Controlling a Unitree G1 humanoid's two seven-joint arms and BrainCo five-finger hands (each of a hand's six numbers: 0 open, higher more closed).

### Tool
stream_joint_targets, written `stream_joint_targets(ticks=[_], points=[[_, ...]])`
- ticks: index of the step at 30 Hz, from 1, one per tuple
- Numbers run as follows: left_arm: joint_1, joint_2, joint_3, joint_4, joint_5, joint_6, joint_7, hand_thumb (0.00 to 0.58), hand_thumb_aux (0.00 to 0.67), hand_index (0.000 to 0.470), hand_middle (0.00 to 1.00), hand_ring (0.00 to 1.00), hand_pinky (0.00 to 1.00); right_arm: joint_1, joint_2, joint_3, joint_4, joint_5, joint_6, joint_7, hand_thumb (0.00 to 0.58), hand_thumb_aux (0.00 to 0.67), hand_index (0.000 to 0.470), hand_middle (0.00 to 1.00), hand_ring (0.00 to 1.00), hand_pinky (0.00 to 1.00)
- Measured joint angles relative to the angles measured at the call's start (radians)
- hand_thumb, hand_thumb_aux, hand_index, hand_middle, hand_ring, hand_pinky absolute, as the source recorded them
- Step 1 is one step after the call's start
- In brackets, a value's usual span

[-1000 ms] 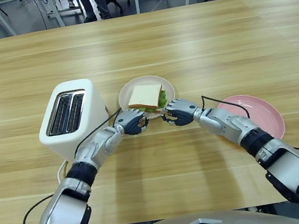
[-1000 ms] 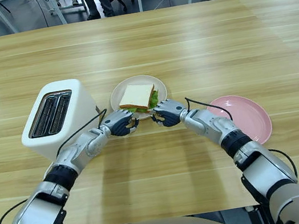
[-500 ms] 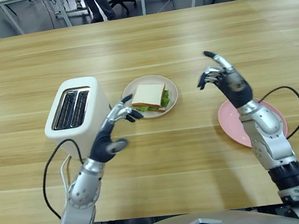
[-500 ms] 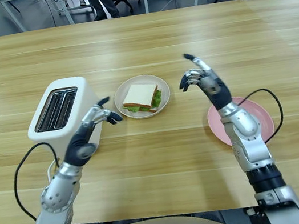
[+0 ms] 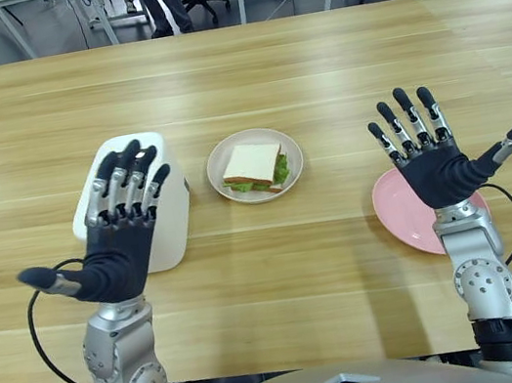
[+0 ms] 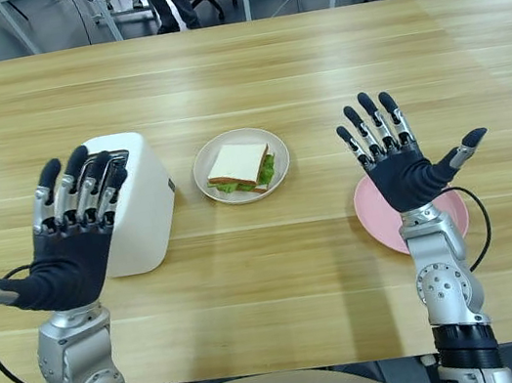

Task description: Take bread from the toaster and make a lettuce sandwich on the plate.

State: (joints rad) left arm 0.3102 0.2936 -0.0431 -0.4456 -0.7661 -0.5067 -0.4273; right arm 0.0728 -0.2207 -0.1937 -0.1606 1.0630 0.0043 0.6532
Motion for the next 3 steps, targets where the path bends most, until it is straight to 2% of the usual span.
stream_joint_targets(ticks=[3], points=[[0.0, -0.025, 0.03, 0.007, -0.063, 0.038, -0.022, 0.0, 0.0, 0.0, 0.0, 0.0, 0.0, -0.002, 0.006, -0.016, -0.009, 0.019, 0.036, 0.013, 0.0, 0.0, 0.0, 0.0, 0.0, 0.0]])
